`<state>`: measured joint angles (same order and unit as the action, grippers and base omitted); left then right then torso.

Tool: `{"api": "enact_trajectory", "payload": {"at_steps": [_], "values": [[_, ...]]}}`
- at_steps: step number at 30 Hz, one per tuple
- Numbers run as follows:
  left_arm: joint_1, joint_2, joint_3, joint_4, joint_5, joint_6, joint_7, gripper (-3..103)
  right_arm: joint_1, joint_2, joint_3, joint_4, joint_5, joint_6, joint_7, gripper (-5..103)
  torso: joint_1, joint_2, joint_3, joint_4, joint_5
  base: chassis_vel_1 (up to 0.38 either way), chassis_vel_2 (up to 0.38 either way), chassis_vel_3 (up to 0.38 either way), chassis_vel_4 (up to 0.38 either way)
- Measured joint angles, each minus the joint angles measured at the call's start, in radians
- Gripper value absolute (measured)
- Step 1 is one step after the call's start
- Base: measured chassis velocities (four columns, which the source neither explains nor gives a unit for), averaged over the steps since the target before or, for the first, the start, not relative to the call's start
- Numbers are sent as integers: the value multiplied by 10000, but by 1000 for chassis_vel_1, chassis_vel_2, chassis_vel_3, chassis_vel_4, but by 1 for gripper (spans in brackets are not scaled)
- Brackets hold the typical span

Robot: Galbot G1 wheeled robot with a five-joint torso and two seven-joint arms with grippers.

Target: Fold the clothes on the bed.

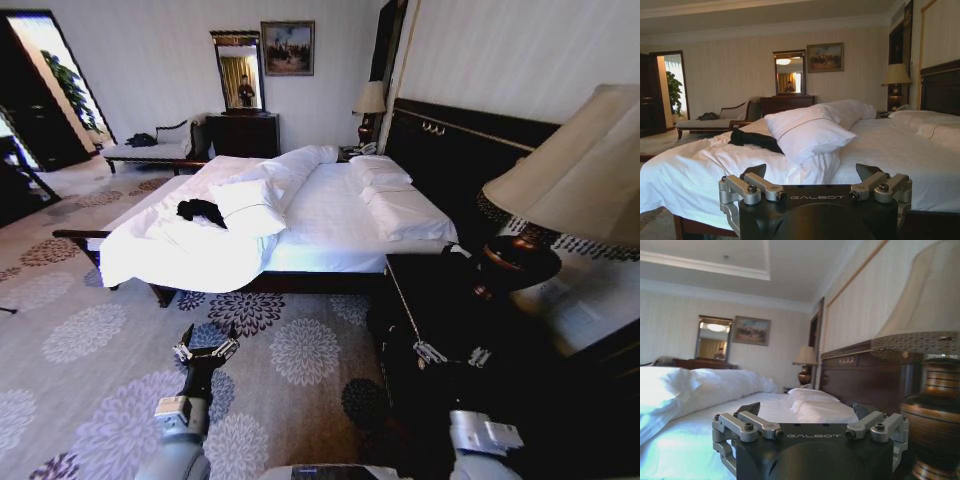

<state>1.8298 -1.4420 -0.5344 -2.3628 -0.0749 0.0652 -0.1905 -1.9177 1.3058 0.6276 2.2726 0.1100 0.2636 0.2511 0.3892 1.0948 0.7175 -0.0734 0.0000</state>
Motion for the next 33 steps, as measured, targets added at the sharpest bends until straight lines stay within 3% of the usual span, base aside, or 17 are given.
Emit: {"api": "enact_trajectory", "payload": {"at_steps": [11,33], "values": [[85,-54,-19,-81,108,-73,-3,100,54,-396,-33,174,167,-910,-394,100,0,0,0,0,0,0,0,0,0],[161,-151,12,-80,294,-139,-36,100,152,-446,-10,18,202,-351,-518,100,0,0,0,0,-1,0,0,0,0]]}}
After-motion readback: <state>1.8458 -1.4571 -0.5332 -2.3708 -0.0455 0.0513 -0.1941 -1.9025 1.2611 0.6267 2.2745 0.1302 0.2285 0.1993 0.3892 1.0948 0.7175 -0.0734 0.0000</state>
